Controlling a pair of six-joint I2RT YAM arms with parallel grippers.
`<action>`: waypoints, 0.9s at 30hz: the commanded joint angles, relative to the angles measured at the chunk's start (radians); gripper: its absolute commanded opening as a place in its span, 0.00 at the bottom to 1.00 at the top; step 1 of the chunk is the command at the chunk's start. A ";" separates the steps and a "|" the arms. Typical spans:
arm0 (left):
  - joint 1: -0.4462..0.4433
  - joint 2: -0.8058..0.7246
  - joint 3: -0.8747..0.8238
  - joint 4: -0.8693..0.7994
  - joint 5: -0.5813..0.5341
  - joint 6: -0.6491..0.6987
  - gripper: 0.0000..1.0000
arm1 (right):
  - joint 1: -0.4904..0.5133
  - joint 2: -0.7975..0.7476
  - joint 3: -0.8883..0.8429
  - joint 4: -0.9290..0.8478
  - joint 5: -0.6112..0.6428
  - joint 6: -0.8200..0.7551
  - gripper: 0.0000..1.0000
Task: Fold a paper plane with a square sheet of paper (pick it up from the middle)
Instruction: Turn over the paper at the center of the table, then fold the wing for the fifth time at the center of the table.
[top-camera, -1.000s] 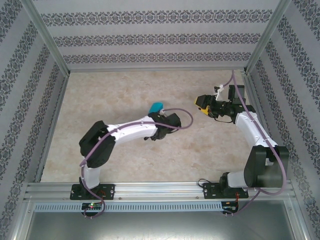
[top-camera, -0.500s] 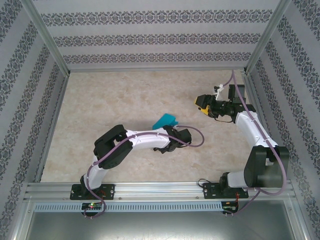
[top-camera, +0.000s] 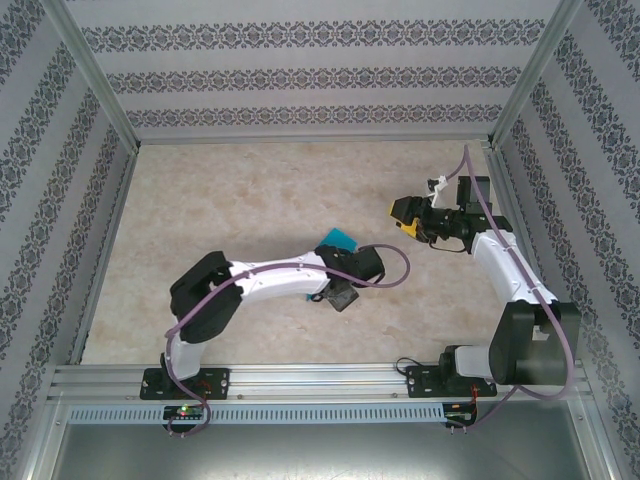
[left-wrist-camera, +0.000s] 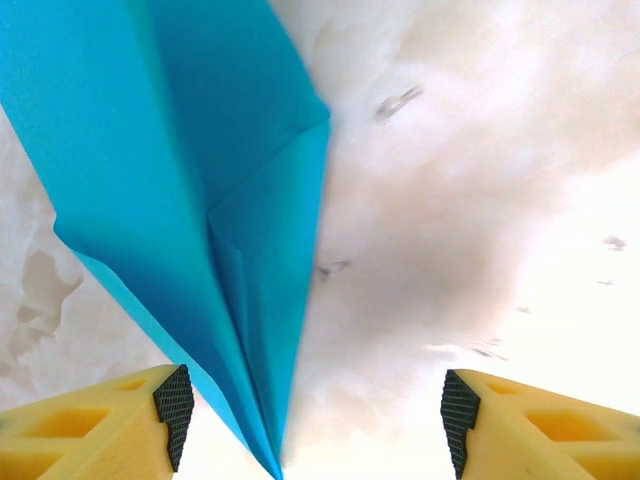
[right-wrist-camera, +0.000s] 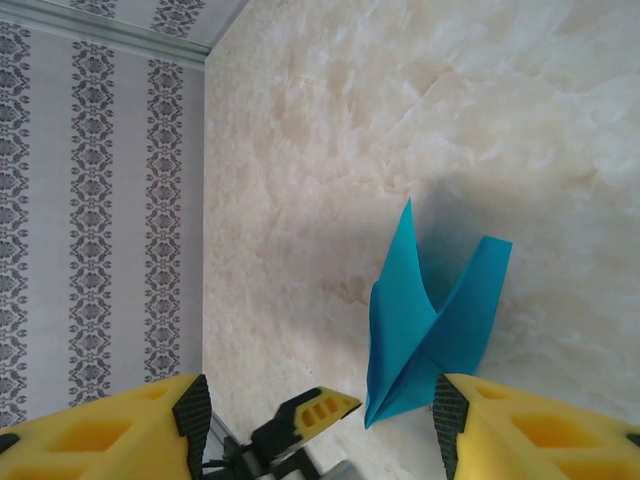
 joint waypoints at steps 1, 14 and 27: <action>0.025 -0.111 -0.031 0.057 0.155 -0.042 0.71 | 0.012 -0.033 -0.030 -0.008 -0.023 -0.013 0.61; 0.424 -0.490 -0.394 0.310 0.445 -0.293 0.72 | 0.358 -0.104 -0.125 0.135 0.250 0.199 0.38; 0.626 -0.490 -0.603 0.568 0.533 -0.456 0.70 | 0.707 0.123 -0.047 0.199 0.556 0.280 0.21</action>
